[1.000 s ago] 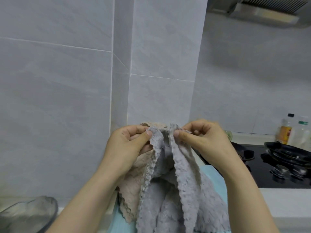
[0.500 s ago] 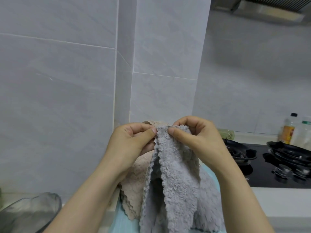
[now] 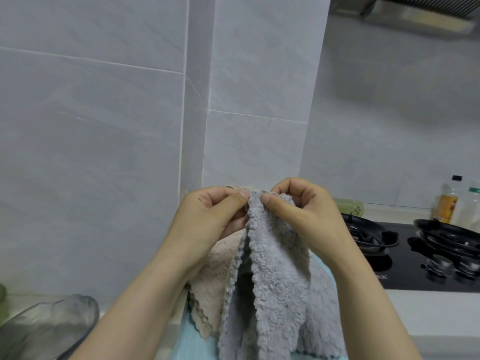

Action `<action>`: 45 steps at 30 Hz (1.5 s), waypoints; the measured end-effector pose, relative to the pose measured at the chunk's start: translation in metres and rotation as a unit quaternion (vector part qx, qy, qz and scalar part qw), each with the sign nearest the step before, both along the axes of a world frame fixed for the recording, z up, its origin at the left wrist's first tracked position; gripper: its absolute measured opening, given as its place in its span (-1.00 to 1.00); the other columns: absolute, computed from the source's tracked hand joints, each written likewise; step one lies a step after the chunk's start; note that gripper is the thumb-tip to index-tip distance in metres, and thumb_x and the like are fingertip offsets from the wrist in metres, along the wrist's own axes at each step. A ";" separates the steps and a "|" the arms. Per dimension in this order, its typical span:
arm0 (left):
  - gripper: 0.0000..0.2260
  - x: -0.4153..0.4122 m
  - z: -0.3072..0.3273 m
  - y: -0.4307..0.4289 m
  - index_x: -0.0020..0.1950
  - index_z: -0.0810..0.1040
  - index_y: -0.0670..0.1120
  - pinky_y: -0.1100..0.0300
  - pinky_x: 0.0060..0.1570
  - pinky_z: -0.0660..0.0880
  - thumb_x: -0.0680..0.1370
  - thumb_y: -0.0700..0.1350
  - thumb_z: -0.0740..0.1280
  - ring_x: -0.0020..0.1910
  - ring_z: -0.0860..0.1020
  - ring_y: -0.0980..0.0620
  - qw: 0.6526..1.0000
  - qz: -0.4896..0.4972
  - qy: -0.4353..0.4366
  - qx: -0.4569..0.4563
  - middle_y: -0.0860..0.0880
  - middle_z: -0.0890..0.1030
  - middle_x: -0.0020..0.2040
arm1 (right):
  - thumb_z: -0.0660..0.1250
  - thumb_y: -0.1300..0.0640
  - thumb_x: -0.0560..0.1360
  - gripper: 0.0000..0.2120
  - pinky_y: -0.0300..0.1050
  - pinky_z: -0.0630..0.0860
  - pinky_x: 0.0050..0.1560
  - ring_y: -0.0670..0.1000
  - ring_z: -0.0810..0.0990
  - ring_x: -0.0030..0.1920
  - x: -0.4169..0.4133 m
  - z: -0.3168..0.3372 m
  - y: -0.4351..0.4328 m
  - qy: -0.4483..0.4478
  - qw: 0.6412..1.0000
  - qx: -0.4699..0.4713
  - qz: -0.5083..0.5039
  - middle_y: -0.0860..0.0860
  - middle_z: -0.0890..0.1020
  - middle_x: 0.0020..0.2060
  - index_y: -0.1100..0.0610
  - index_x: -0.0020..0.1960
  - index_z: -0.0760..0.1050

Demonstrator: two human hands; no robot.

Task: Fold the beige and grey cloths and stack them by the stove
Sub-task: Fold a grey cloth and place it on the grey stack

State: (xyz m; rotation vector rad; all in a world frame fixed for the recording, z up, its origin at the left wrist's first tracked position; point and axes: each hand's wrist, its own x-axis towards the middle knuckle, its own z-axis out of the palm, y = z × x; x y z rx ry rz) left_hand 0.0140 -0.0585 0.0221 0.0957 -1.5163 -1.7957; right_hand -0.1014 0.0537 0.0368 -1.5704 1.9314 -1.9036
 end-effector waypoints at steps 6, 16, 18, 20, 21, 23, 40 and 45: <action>-0.79 -0.002 -0.004 -0.003 0.00 0.60 -0.36 0.14 -0.04 0.62 0.43 -0.26 0.41 -0.13 0.64 -0.12 0.999 0.030 -0.008 -0.020 -0.31 0.66 -0.07 | 0.44 0.15 0.47 -0.84 -0.43 0.23 -0.50 -0.21 0.32 -0.58 0.000 -0.001 0.002 -0.002 1.000 -0.005 0.012 -0.19 0.43 -0.60 0.21 -0.19 0.53; -0.88 -0.003 -0.005 -0.014 -0.12 0.55 -0.17 0.14 -0.31 0.29 0.52 -0.13 0.35 -0.31 0.34 -0.03 0.982 0.152 -0.011 -0.110 -0.14 0.44 -0.30 | 0.51 -0.15 0.33 -0.62 -0.22 0.36 -0.35 -0.11 0.45 -0.42 -0.013 0.002 0.021 0.081 0.987 0.056 -0.130 0.09 0.51 -0.43 0.15 -0.33 0.55; -0.84 -0.003 -0.006 -0.016 -0.10 0.53 -0.15 0.10 -0.29 0.27 0.52 -0.05 0.32 -0.30 0.32 -0.03 0.975 0.174 -0.017 -0.136 -0.11 0.42 -0.29 | 0.51 -0.18 0.32 -0.61 -0.22 0.43 -0.29 -0.13 0.53 -0.34 -0.015 0.003 0.026 0.086 0.984 0.061 -0.146 0.07 0.60 -0.37 0.15 -0.34 0.56; -0.87 -0.002 -0.007 -0.017 -0.09 0.51 -0.12 0.12 -0.33 0.28 0.57 -0.07 0.28 -0.33 0.33 -0.02 0.968 0.191 -0.019 -0.159 -0.10 0.43 -0.28 | 0.49 -0.20 0.33 -0.62 -0.14 0.46 -0.24 -0.09 0.55 -0.29 -0.019 0.004 0.027 0.107 0.979 0.060 -0.162 0.03 0.61 -0.35 0.12 -0.34 0.56; -0.87 -0.002 -0.008 -0.018 -0.09 0.50 -0.10 0.12 -0.33 0.28 0.57 -0.05 0.27 -0.34 0.33 -0.02 0.965 0.200 -0.018 -0.172 -0.10 0.44 -0.29 | 0.47 -0.22 0.34 -0.60 -0.10 0.47 -0.24 -0.05 0.54 -0.30 -0.021 0.004 0.027 0.118 0.977 0.054 -0.166 0.04 0.59 -0.36 0.12 -0.34 0.55; -0.87 -0.002 -0.009 -0.018 -0.09 0.49 -0.07 0.12 -0.31 0.28 0.56 -0.02 0.27 -0.36 0.34 0.02 0.956 0.218 -0.009 -0.198 -0.09 0.44 -0.32 | 0.43 -0.25 0.34 -0.56 -0.02 0.47 -0.28 0.03 0.52 -0.32 -0.020 0.005 0.027 0.143 0.975 0.024 -0.169 0.08 0.55 -0.37 0.14 -0.32 0.52; -0.92 0.002 0.000 -0.013 -0.12 0.52 -0.02 0.29 -0.40 0.31 0.56 -0.17 0.29 -0.42 0.33 0.13 0.951 0.223 0.059 -0.204 0.17 0.45 -0.41 | 0.55 -0.01 0.32 -0.80 -0.13 0.51 -0.25 -0.01 0.54 -0.29 -0.012 0.016 0.029 0.049 0.984 -0.101 -0.137 -0.21 0.65 -0.23 -0.06 -0.09 0.63; -0.97 0.001 0.000 -0.011 -0.11 0.61 -0.08 0.31 -0.28 0.41 0.50 -0.18 0.38 -0.37 0.46 0.18 0.966 0.183 0.058 -0.173 0.06 0.57 -0.31 | 0.50 -0.02 0.39 -0.78 -0.49 0.45 -0.07 -0.33 0.57 -0.04 -0.011 0.014 0.028 0.112 0.982 0.016 -0.149 -0.22 0.67 -0.08 -0.09 0.03 0.62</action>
